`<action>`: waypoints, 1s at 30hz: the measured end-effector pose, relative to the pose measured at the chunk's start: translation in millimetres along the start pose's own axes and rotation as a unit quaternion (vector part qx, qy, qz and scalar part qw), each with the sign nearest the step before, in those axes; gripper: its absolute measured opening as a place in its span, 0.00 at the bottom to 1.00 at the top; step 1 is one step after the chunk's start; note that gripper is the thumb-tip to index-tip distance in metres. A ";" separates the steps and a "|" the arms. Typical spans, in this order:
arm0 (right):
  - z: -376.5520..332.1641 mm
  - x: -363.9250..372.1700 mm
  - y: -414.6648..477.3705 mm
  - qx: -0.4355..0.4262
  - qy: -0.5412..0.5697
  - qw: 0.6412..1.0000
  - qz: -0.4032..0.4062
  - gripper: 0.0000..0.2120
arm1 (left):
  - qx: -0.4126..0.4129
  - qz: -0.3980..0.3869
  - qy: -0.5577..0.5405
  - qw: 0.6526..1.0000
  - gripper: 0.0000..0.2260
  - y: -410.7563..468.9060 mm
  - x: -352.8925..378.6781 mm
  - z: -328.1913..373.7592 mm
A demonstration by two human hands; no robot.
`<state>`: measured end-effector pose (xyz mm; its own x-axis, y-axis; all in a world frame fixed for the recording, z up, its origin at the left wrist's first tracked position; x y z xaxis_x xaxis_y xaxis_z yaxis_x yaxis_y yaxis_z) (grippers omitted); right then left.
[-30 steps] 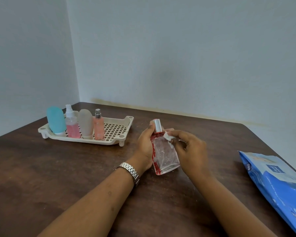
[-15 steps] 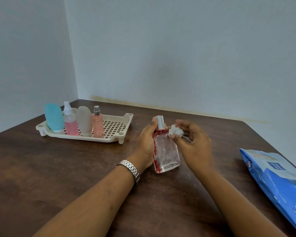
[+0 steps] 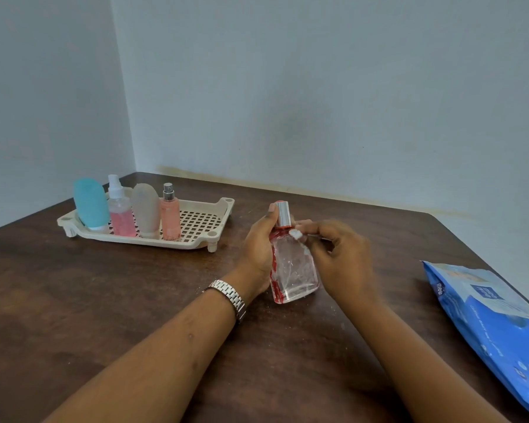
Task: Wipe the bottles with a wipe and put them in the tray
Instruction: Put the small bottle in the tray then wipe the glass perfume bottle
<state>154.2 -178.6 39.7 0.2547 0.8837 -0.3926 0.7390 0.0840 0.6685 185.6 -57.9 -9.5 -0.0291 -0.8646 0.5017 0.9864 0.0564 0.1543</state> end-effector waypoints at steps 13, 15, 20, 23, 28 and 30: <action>-2.6 1.9 -3.1 -0.050 -0.041 0.998 0.005 0.12 | 0.004 -0.016 0.000 1.000 0.23 -0.2 3.0 0.7; 4.9 -2.7 2.4 -0.021 -0.025 0.999 0.019 0.14 | 0.001 -0.020 -0.004 1.000 0.24 -0.7 4.4 1.0; -13.4 6.8 0.6 -0.086 -0.095 0.991 0.028 0.12 | -0.021 -0.028 -0.040 0.999 0.20 -0.8 6.6 -0.8; -19.1 8.4 -8.1 -0.139 -0.132 0.981 0.014 0.11 | -0.030 -0.024 -0.036 0.999 0.21 -1.4 6.7 -0.9; -15.0 0.6 0.3 -0.114 -0.130 0.984 0.039 0.12 | -0.024 -0.046 -0.063 0.997 0.17 -1.5 10.5 -1.0; -29.4 7.6 -5.2 -0.148 -0.127 0.981 0.024 0.09 | -0.027 -0.049 -0.053 0.997 0.18 -0.5 9.0 -1.6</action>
<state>134.0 -158.8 51.8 0.4591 0.7505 -0.4754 0.5190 0.2077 0.8291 185.1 -66.5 -6.4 -0.1402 -0.8073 0.5733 0.9850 -0.0552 0.1633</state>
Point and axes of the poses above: each hand's wrist, its own y-axis towards the middle knuckle, its own x-axis out of the palm, z = x × y, the point moved 6 cm from there along y, towards the middle knuckle, and after that the axes turned 6 degrees about x, right-handed, at the moved point
